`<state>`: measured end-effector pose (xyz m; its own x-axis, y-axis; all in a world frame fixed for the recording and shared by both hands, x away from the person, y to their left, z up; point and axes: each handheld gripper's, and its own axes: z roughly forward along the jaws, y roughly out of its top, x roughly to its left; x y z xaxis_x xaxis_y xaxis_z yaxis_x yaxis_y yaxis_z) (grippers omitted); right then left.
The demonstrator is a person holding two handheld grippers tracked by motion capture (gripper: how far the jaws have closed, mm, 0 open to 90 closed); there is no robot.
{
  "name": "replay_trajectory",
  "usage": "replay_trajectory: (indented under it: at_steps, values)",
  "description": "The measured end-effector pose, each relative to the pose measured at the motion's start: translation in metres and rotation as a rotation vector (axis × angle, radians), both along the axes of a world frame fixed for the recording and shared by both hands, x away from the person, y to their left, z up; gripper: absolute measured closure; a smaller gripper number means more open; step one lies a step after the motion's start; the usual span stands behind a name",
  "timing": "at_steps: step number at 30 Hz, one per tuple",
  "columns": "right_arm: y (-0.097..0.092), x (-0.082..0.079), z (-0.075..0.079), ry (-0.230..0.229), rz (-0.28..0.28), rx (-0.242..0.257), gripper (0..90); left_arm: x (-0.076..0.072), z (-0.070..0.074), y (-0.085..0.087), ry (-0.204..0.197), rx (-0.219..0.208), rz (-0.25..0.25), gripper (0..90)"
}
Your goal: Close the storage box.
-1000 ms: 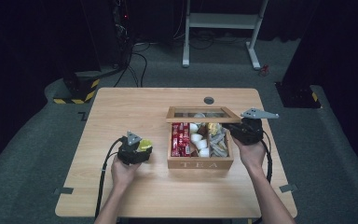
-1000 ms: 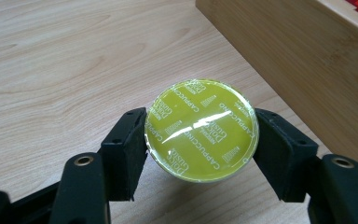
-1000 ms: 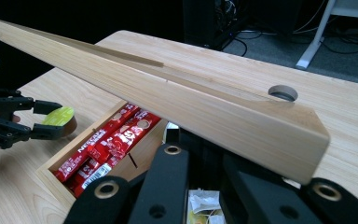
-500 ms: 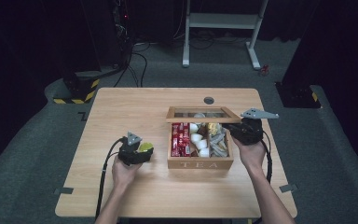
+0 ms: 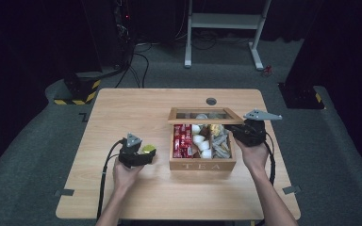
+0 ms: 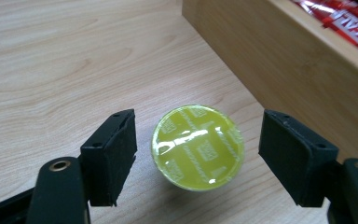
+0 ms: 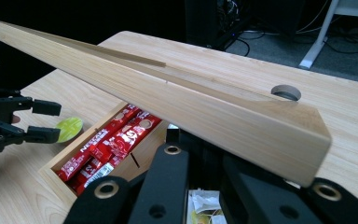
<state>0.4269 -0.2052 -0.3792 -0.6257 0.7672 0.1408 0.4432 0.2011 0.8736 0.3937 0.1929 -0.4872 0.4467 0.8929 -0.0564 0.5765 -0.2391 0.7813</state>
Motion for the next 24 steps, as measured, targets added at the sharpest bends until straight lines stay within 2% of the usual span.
replay_trajectory:
  at_steps: [13, 20, 24]
  values:
    - [0.0, -0.003, -0.004, 0.004, 0.002, 0.003, 90.0, -0.012, 0.017, 0.015, -0.051, -0.037, 0.014, 28.0]
    - [-0.001, -0.004, -0.004, 0.004, 0.004, -0.001, 90.0, -0.015, 0.018, 0.025, -0.051, -0.032, 0.027, 28.4]
    - [-0.001, -0.004, -0.005, 0.007, 0.002, 0.001, 90.0, -0.018, 0.019, 0.031, -0.058, -0.048, 0.04, 28.9]
